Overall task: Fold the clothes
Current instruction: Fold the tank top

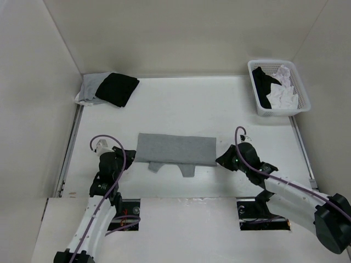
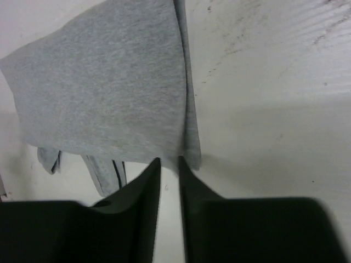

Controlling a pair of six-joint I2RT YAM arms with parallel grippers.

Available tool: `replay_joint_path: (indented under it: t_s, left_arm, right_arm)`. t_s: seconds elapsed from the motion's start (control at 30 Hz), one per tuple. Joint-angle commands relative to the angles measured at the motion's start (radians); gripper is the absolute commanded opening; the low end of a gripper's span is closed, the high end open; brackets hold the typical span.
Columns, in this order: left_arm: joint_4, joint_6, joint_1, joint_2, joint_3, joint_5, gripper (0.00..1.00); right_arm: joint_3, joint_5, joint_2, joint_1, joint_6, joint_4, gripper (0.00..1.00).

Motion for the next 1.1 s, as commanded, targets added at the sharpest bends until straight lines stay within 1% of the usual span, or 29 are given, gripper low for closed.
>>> replay_joint_path:
  t_s: [0.0, 0.07, 0.17, 0.2, 0.27, 0.37, 0.47, 0.53, 0.6, 0.67, 0.7, 0.73, 0.77, 0.83, 0.9, 1.0, 1.07]
  left_arm:
    - [-0.057, 0.016, 0.025, -0.046, 0.001, 0.007, 0.21]
    - [-0.047, 0.028, 0.046, -0.028, 0.023, -0.002, 0.29]
    - [0.022, 0.031, 0.063, 0.031, 0.061, -0.008, 0.29]
    - [0.044, 0.031, 0.060, 0.049, 0.067, -0.008, 0.29]
    - [0.106, 0.022, 0.042, 0.103, 0.078, -0.008, 0.29]
    - [0.191, 0.018, -0.004, 0.195, 0.092, -0.014, 0.29]
    - [0.260, 0.019, -0.044, 0.261, 0.103, -0.024, 0.29]
    - [0.297, 0.019, -0.067, 0.290, 0.107, -0.037, 0.29]
    - [0.327, 0.019, -0.091, 0.318, 0.115, -0.050, 0.29]
    - [0.352, 0.021, -0.122, 0.341, 0.123, -0.062, 0.29]
    - [0.366, 0.019, -0.142, 0.353, 0.124, -0.068, 0.29]
    - [0.375, 0.018, -0.159, 0.362, 0.126, -0.074, 0.29]
    - [0.392, 0.018, -0.189, 0.377, 0.129, -0.085, 0.29]
    - [0.418, 0.015, -0.245, 0.402, 0.130, -0.105, 0.29]
    - [0.455, 0.011, -0.320, 0.445, 0.139, -0.140, 0.29]
    - [0.501, 0.008, -0.423, 0.509, 0.166, -0.183, 0.29]
    - [0.525, 0.008, -0.470, 0.543, 0.184, -0.195, 0.29]
  right_arm:
    - [0.012, 0.070, -0.002, 0.009, 0.028, -0.006, 0.28]
    - [0.024, 0.070, 0.000, 0.009, 0.006, 0.004, 0.39]
    - [0.046, 0.053, 0.032, -0.031, -0.034, 0.036, 0.49]
    - [0.046, 0.044, 0.056, -0.049, -0.043, 0.067, 0.51]
    - [0.056, -0.022, 0.131, -0.091, -0.064, 0.119, 0.52]
    - [0.057, -0.106, 0.237, -0.131, -0.063, 0.216, 0.47]
    - [0.050, -0.171, 0.325, -0.146, -0.035, 0.316, 0.38]
    - [0.050, -0.197, 0.386, -0.154, -0.012, 0.377, 0.29]
    - [0.050, -0.218, 0.431, -0.166, 0.014, 0.435, 0.19]
    - [0.041, -0.214, 0.436, -0.187, 0.040, 0.472, 0.08]
    - [0.035, -0.206, 0.413, -0.198, 0.045, 0.472, 0.04]
    - [0.029, -0.193, 0.388, -0.207, 0.045, 0.466, 0.02]
    - [0.020, -0.168, 0.329, -0.219, 0.043, 0.436, 0.01]
    - [0.020, -0.131, 0.231, -0.233, 0.026, 0.344, 0.00]
    - [0.043, -0.082, 0.109, -0.238, -0.012, 0.211, 0.00]
    - [0.131, -0.012, -0.021, -0.235, -0.092, 0.007, 0.00]
    - [0.217, 0.031, -0.040, -0.214, -0.151, -0.087, 0.01]
